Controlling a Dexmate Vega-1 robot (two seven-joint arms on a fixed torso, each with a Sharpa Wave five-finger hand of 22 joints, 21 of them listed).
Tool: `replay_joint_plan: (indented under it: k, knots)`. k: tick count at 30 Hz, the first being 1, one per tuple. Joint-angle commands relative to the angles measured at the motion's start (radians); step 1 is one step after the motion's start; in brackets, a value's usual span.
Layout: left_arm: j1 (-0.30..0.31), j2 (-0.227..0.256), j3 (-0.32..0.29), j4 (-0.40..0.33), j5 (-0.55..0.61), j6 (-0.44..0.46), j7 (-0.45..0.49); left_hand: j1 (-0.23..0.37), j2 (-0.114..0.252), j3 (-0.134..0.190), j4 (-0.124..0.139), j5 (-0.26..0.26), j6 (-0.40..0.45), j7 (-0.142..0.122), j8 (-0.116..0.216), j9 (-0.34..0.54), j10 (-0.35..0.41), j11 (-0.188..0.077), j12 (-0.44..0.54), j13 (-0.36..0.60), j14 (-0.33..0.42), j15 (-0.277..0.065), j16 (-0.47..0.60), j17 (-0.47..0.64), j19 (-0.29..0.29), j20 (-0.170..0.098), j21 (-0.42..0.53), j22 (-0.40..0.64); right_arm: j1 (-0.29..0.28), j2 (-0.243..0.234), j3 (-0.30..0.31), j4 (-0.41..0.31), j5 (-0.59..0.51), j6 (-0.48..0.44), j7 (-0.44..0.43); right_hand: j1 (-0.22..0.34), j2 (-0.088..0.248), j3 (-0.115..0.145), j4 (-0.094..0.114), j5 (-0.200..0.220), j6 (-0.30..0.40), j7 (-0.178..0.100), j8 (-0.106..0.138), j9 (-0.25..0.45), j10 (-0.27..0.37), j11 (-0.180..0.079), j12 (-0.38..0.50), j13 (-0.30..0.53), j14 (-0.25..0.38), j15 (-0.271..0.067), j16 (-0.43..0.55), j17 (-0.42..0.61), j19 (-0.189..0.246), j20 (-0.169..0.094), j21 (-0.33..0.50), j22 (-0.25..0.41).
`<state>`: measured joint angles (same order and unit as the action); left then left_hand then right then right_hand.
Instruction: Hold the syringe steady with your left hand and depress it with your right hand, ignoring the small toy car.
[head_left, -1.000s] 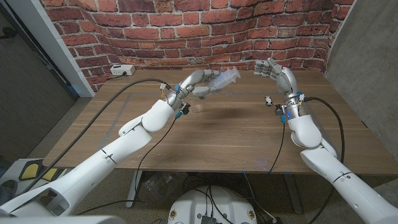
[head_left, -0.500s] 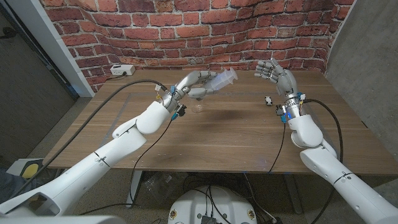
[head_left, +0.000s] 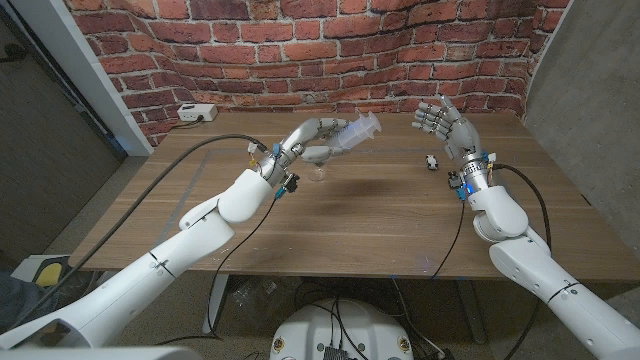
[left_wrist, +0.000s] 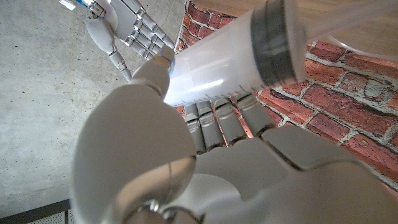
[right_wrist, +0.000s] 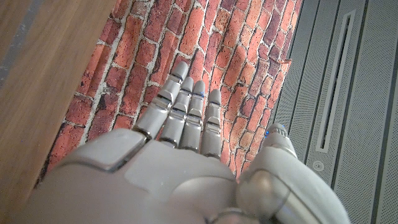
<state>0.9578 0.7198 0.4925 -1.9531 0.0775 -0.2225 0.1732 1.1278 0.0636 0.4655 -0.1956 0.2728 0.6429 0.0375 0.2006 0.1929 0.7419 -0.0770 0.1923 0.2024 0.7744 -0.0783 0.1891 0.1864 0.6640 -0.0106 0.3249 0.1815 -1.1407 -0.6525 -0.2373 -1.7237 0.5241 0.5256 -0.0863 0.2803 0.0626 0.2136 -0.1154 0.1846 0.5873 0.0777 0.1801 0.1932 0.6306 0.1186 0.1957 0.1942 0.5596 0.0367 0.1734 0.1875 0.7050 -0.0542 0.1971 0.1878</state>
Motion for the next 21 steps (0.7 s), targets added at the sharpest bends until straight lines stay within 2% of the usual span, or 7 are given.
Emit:
replay_joint_plan:
  k: [1,21]
  knots:
    - [0.026,-0.005,-0.008,-0.011,0.008,0.008,0.027,-0.042,0.037,0.070,0.059,0.004,0.005,0.004,0.004,0.004,0.005,-0.005,0.006,0.003,0.003,-0.026,0.006,0.000,-0.006,-0.001,0.000,0.002,-0.008,-0.023,0.009,-0.013,0.113,-0.064,0.056,-0.009,0.000,0.002,0.005,-0.002,-0.035,0.007,-0.005,0.004,-0.021,0.001,-0.005,0.002,-0.021,0.004,-0.002,0.002,-0.017,0.006,-0.003,0.002]
    - [0.003,-0.019,-0.001,0.004,0.013,0.016,0.030,-0.045,0.037,0.075,0.059,0.003,0.004,0.005,0.003,0.004,0.006,-0.003,0.006,0.003,0.000,-0.025,0.004,0.000,-0.008,0.000,-0.003,0.002,0.040,-0.004,-0.016,0.047,0.129,-0.061,0.106,-0.011,0.000,0.001,0.006,-0.002,-0.049,0.010,-0.001,0.004,-0.033,0.004,-0.003,0.003,-0.031,0.008,0.002,0.002,-0.026,0.010,-0.002,0.002]
